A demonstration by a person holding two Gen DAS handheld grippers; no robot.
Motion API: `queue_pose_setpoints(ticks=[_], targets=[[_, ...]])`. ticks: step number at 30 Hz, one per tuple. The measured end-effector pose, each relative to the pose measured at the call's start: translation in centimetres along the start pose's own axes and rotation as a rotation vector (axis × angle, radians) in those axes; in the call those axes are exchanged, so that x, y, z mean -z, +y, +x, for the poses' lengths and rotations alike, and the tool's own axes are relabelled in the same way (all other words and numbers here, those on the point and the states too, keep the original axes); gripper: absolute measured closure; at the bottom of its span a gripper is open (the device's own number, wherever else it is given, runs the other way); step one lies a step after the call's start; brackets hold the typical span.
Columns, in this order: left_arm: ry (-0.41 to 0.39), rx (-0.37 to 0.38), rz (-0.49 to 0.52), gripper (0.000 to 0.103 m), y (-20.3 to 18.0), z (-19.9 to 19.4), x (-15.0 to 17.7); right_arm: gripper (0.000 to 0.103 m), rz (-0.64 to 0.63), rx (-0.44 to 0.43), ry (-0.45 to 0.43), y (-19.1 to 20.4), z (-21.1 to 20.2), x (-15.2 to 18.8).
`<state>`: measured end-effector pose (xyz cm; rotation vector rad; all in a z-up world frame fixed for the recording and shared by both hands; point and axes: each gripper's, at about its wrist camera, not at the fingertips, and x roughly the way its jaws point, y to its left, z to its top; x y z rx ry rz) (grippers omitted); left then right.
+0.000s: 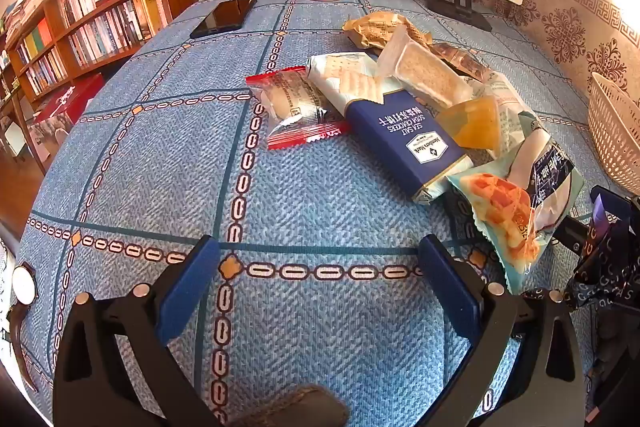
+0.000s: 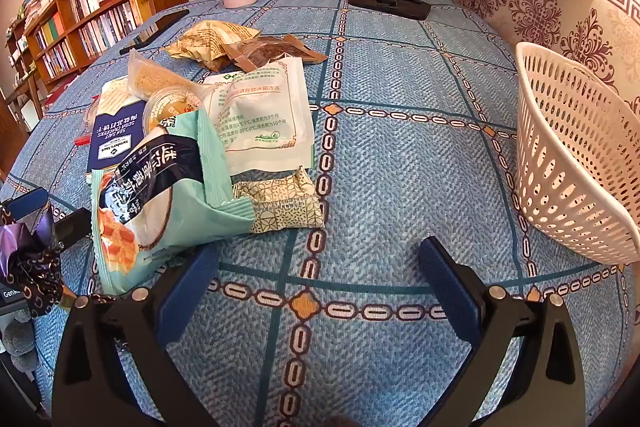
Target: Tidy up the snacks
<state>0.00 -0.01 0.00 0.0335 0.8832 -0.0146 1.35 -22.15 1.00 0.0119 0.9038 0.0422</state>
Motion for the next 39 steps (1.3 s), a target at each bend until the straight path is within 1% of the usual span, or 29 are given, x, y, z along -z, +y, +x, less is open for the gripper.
queue_pose_setpoints(ticks=[20, 23, 28, 39], targets=[[0.017, -0.007, -0.003, 0.003, -0.09, 0.19, -0.28, 0.005, 0.001, -0.001, 0.0, -0.01, 0.01, -0.01], [0.019, -0.005, 0.003, 0.003, -0.33, 0.5, -0.88, 0.005, 0.001, -0.001, 0.0, -0.01, 0.01, -0.01], [0.023, 0.009, 0.019, 0.003, -0.12, 0.34, -0.54, 0.005, 0.001, -0.001, 0.0, -0.01, 0.01, 0.0], [0.024, 0.003, 0.025, 0.003, -0.23, 0.42, -0.37, 0.005, 0.001, -0.001, 0.001, -0.02, 0.03, 0.0]])
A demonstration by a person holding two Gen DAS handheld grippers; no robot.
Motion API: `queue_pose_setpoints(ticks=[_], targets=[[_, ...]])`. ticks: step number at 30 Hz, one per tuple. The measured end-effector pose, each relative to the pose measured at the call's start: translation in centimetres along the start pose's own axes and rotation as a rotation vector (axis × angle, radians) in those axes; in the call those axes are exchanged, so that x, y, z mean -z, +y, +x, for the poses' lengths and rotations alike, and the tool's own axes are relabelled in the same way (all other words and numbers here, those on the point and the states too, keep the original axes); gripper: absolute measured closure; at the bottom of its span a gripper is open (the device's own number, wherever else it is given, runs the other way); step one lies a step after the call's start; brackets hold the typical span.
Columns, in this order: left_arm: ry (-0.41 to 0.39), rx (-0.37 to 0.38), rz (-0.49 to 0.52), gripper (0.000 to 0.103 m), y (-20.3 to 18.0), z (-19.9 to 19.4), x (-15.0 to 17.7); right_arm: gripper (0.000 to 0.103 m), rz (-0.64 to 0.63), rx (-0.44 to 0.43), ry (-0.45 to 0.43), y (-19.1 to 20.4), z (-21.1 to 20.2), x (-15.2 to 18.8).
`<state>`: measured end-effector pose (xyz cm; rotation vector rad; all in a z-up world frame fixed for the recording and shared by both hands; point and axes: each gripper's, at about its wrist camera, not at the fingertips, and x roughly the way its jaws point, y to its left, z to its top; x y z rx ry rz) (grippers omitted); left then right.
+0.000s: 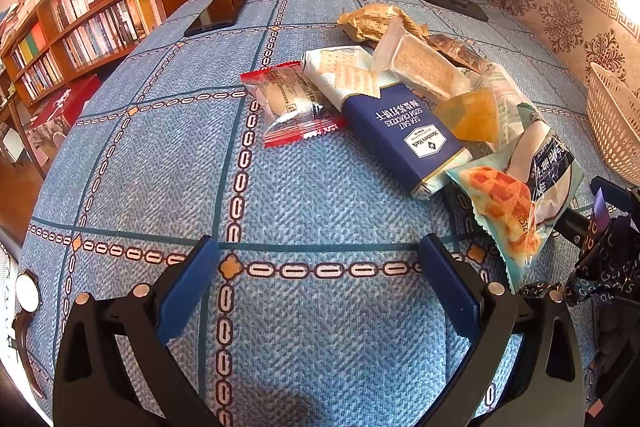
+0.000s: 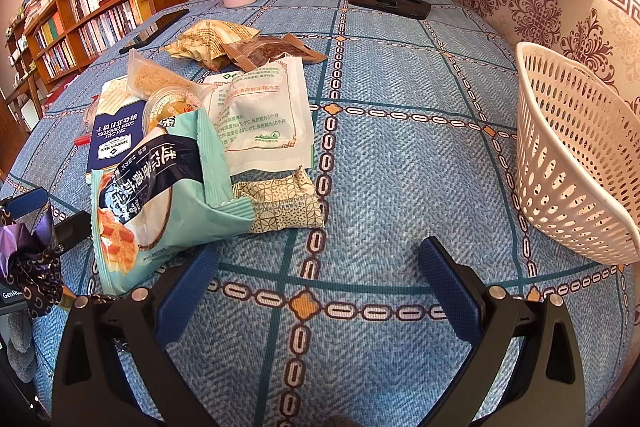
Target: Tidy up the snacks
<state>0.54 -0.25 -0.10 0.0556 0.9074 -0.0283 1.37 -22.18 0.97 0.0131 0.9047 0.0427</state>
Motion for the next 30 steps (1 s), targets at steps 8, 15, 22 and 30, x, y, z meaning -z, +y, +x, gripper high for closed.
queue_pose_setpoints(ticks=[8, 15, 22, 30], targets=[[0.001, 0.0, 0.0, 0.003, 0.01, -0.05, -0.17, 0.005, 0.0, 0.0, 0.0, 0.01, 0.0, 0.01], [0.001, 0.0, 0.0, 0.003, 0.01, -0.08, -0.24, 0.005, 0.0, 0.0, 0.0, 0.01, 0.0, 0.02], [0.001, 0.0, 0.001, 0.003, 0.02, -0.09, -0.27, 0.005, 0.0, 0.0, 0.0, 0.01, 0.0, 0.02], [0.0, 0.0, 0.001, 0.003, 0.03, -0.09, -0.25, 0.005, 0.0, 0.0, 0.0, 0.0, 0.0, 0.03]])
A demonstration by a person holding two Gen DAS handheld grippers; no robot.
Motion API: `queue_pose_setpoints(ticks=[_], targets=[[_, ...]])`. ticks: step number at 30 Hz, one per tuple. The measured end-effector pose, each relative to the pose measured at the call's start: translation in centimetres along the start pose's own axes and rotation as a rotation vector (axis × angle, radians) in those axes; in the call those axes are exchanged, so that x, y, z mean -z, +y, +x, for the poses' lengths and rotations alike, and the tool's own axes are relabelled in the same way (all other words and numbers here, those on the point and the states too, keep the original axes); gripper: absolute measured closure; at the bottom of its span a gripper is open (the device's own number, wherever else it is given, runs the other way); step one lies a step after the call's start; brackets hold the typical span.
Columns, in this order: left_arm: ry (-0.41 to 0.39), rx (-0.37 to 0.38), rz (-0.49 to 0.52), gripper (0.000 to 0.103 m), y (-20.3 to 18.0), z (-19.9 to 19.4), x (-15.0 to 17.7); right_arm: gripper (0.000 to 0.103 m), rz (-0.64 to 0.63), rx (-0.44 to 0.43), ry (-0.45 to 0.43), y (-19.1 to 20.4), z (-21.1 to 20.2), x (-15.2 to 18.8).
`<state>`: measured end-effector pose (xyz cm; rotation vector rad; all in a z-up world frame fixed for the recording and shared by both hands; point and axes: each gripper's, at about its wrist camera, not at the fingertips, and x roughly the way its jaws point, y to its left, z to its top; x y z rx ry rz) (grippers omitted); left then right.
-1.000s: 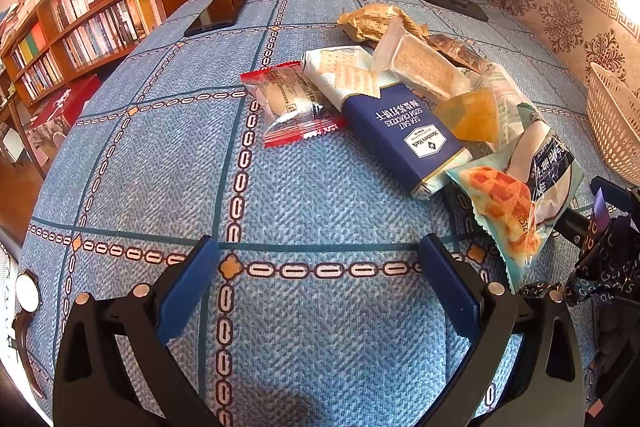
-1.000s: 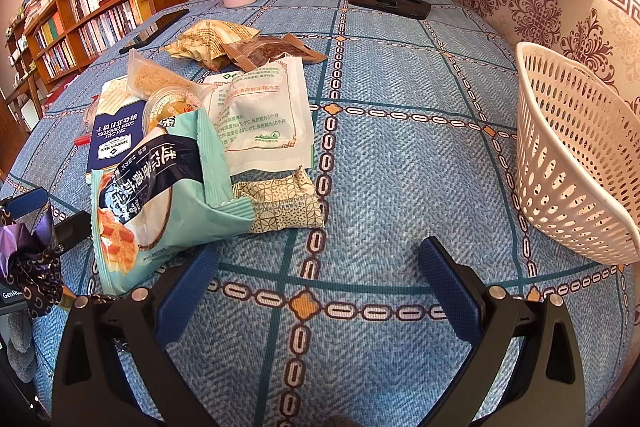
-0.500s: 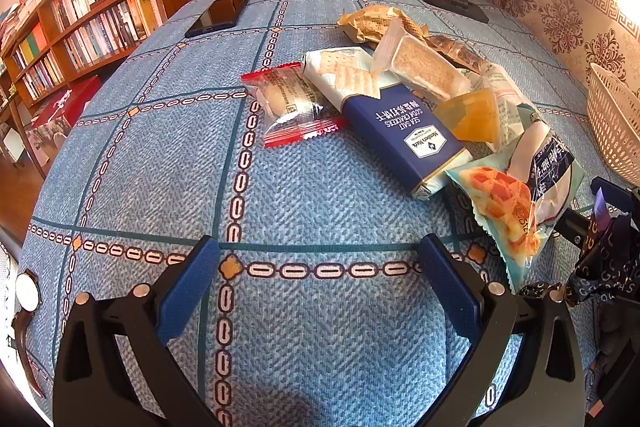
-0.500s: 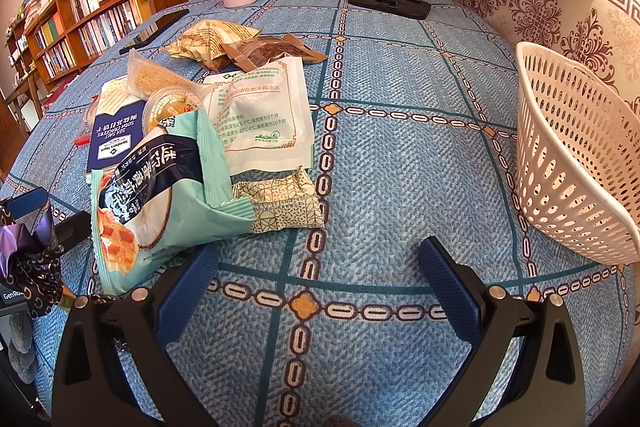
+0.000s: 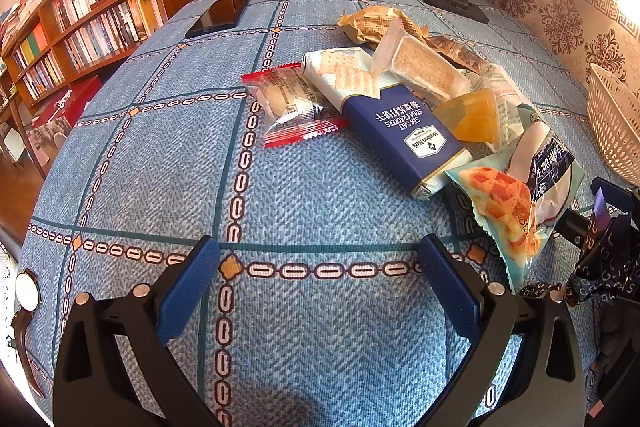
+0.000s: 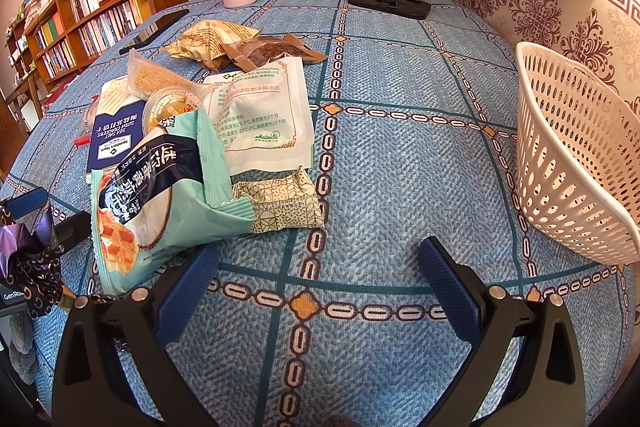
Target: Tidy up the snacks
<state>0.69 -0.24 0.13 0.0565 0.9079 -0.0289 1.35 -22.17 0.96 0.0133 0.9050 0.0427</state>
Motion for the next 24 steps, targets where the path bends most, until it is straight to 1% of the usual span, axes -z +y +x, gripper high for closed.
queue_pose_setpoints(ticks=[14, 17, 24], targets=[[-0.001, 0.001, 0.0, 0.003, 0.03, 0.0, 0.05, 0.005, -0.005, -0.004, 0.011, -0.27, 0.16, -0.06], [-0.001, -0.001, 0.001, 0.003, -0.01, 0.0, 0.06, 0.005, -0.006, -0.006, 0.017, -0.23, 0.2, -0.63], [-0.002, 0.0, 0.0, 0.003, 0.08, 0.0, -0.01, 0.005, -0.009, -0.012, 0.022, -0.2, 0.21, -0.4]])
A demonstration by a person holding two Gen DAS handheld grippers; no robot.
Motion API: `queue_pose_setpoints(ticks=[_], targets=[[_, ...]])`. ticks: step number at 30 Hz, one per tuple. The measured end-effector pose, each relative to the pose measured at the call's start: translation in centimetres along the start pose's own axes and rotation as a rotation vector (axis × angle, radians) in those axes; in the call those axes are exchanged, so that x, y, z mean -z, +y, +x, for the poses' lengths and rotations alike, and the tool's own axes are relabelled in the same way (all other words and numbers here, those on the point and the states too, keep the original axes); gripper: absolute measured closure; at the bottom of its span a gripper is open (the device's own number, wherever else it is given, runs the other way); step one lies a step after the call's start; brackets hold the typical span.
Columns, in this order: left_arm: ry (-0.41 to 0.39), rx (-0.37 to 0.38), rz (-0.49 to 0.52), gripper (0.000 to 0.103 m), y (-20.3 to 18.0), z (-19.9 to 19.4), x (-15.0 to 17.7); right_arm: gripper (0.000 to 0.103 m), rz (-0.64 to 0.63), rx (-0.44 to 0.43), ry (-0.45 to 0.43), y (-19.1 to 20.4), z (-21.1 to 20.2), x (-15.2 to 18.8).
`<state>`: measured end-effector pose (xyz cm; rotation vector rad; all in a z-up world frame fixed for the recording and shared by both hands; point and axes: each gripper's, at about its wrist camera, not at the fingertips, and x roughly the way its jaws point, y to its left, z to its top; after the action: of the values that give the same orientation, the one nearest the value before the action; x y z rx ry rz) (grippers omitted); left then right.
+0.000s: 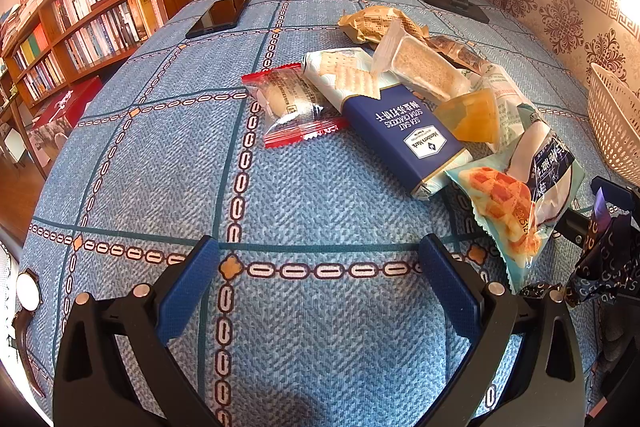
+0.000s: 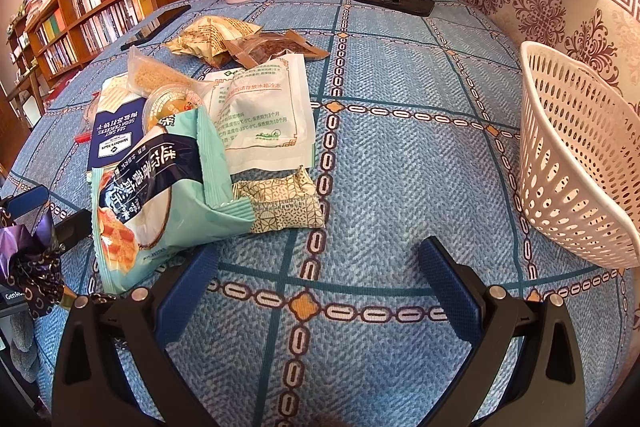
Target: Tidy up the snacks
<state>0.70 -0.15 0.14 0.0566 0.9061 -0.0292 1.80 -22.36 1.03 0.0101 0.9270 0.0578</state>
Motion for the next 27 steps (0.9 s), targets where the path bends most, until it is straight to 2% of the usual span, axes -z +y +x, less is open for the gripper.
queue_pose_setpoints(ticks=[10, 15, 17, 19, 23, 25, 27], targets=[[0.004, 0.013, -0.012, 0.003, 0.8, -0.6, -0.3, 0.005, -0.014, -0.01, 0.021, 0.0, -0.3, 0.0], [-0.055, 0.017, -0.051, 0.003, 2.5, -2.8, -1.1, 0.005, 0.012, -0.019, -0.013, -0.5, -2.4, 1.1], [-0.08, 0.016, -0.067, 0.003, 3.1, -3.7, -1.5, 0.005, 0.037, -0.065, -0.052, -1.0, -3.7, 1.5], [-0.1, 0.01, -0.079, 0.003, 3.7, -4.3, -1.8, 0.005, 0.054, -0.146, -0.088, -1.2, -5.1, 1.8], [-0.114, -0.008, -0.093, 0.003, 4.3, -4.7, -2.2, 0.005, 0.0, -0.242, -0.137, 0.6, -7.2, 2.7], [-0.111, -0.015, -0.094, 0.003, 4.3, -4.6, -2.2, 0.009, -0.052, -0.279, -0.145, 2.2, -7.5, 2.9], [-0.108, -0.021, -0.094, 0.003, 4.2, -4.5, -2.1, 0.021, -0.106, -0.304, -0.136, 4.0, -7.6, 3.2]])
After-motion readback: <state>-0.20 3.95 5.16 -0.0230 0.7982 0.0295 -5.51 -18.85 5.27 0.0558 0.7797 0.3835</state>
